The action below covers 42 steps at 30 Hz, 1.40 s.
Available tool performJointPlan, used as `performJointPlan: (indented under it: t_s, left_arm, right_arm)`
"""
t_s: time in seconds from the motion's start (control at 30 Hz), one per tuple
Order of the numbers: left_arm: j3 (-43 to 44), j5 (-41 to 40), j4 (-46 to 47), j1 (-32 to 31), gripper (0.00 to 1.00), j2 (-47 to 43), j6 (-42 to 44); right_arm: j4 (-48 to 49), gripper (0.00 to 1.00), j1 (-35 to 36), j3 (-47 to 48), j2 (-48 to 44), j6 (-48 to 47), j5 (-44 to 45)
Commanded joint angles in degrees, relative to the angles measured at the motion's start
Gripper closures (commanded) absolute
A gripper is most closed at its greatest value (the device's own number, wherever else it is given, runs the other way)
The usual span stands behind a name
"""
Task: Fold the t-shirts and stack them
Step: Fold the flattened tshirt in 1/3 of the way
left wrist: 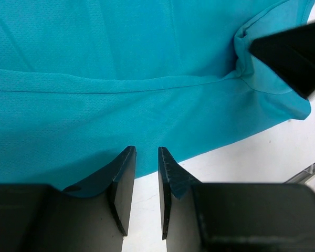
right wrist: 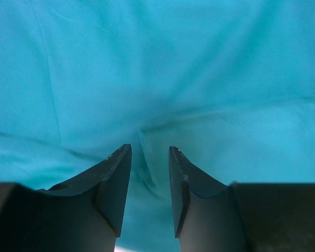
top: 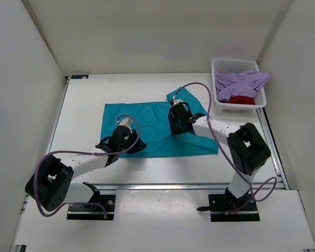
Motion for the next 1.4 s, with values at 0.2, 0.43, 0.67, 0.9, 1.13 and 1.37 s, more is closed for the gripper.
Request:
performJointPlan:
  t_s: [0.2,0.43,0.67,0.9,1.13,1.37]
  left_arm:
    - [9.5,-0.4,-5.3,-3.2,0.65,8.4,4.4]
    - [2.8,2.7,-4.8,1.6,0.67,8.5,3.8]
    - [-8.9,-2.5,-12.3,-2.7,0.66,-4.3,2.7]
    - [1.2,-0.3,-16.3,-1.1,0.61,-8.0,4.6]
    - [16.9,6.7,-12.4,14.8,0.60,2.4,7.1]
    - [24.5,7.3,-11.9,22.6,0.60,13.5,9.1]
  right_arm:
    - [10.2,0.79,-4.8,-23.1,-20.5,6.6,-2.3]
    - [7.5,1.00,-6.3,-27.3,-17.1,7.0,-3.2]
    - [3.0,1.00,-2.5,-36.2,-25.6,11.6,-4.4]
    - [-1.1,0.77,-4.9,-21.0,-27.1,8.4,-6.3]
    - [4.4,0.93,-12.0,-0.4,-10.3,1.3,-9.2]
    - [2.6,0.89,-20.8,25.8,15.7,-1.5,-13.4]
